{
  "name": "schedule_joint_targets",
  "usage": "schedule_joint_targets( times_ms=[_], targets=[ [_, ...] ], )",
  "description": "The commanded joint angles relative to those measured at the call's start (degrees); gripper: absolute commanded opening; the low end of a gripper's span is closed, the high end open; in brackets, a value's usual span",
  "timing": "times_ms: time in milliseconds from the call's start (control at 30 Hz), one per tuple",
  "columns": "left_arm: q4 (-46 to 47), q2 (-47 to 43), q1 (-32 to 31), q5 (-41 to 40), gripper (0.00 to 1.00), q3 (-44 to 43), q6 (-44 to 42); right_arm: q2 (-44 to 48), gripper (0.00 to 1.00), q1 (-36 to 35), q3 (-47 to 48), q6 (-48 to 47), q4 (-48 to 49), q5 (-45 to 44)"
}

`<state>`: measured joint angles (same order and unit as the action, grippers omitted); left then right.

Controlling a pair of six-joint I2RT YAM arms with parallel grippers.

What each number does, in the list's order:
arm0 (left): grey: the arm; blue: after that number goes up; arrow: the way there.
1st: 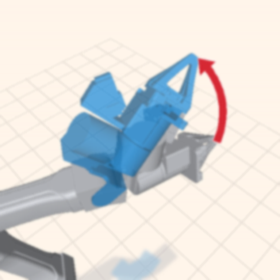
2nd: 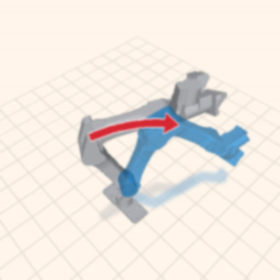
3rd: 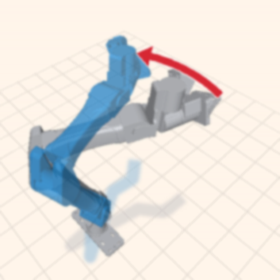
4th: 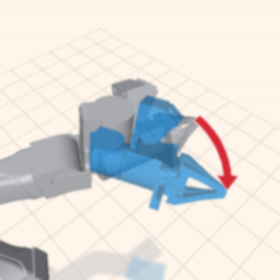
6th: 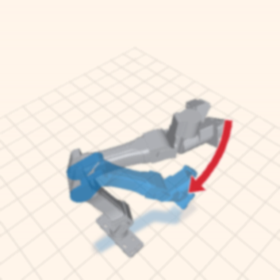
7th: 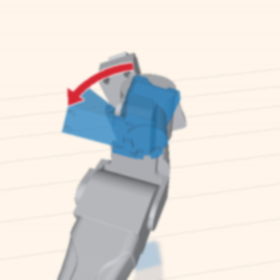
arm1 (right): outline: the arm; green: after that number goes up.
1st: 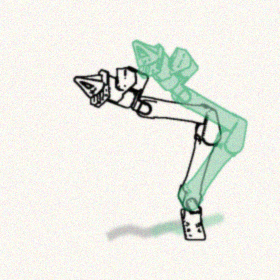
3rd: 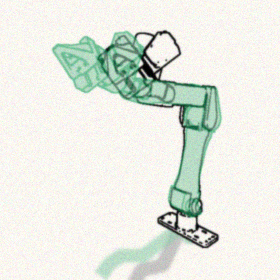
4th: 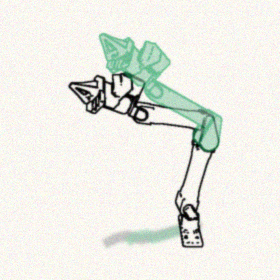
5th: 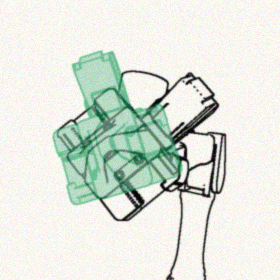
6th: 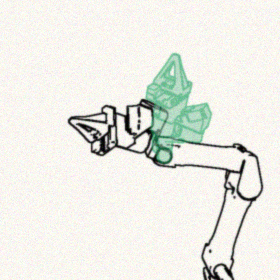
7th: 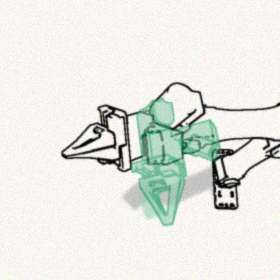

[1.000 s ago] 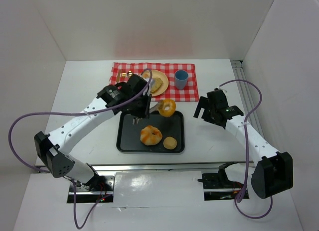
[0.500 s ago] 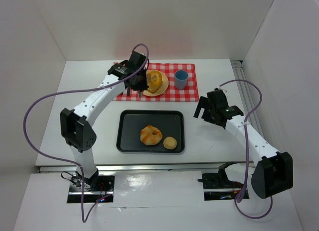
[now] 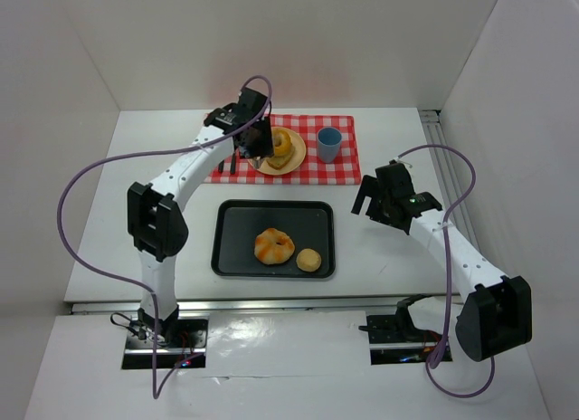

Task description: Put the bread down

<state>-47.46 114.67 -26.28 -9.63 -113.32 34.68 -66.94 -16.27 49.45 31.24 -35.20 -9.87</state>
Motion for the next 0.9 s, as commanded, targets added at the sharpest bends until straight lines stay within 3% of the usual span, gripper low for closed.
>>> schedule_joint_targets(
  times_ms=[0,267,367,500,700,867],
  targets=[
    [1.1,-5.4,-0.1,0.6,0.58,-3.1,-0.8,0.8,1.00,-0.5,0.6,0.3,0.3,-0.9],
    [-0.9,-12.7,-0.1,-0.3,0.56,-4.9,-2.8,0.8,1.00,-0.5,0.6,0.3,0.3,-0.9],
    [-0.5,-16.0,1.7,-7.0,0.56,-0.1,-4.1,0.8,1.00,-0.5,0.6,0.3,0.3,-0.9],
    [3.2,-23.2,7.1,-18.1,0.56,14.7,-5.4,1.9,1.00,-0.5,0.1,-0.2,0.9,-0.4],
    [17.0,-29.2,17.2,-15.3,0.56,31.8,-7.1,1.3,1.00,-0.5,-0.5,-0.7,2.2,0.1],
    [19.2,-23.5,22.8,-10.7,0.56,33.2,-7.1,-0.7,1.00,-0.5,-0.6,-0.7,3.8,1.3]
  ],
)
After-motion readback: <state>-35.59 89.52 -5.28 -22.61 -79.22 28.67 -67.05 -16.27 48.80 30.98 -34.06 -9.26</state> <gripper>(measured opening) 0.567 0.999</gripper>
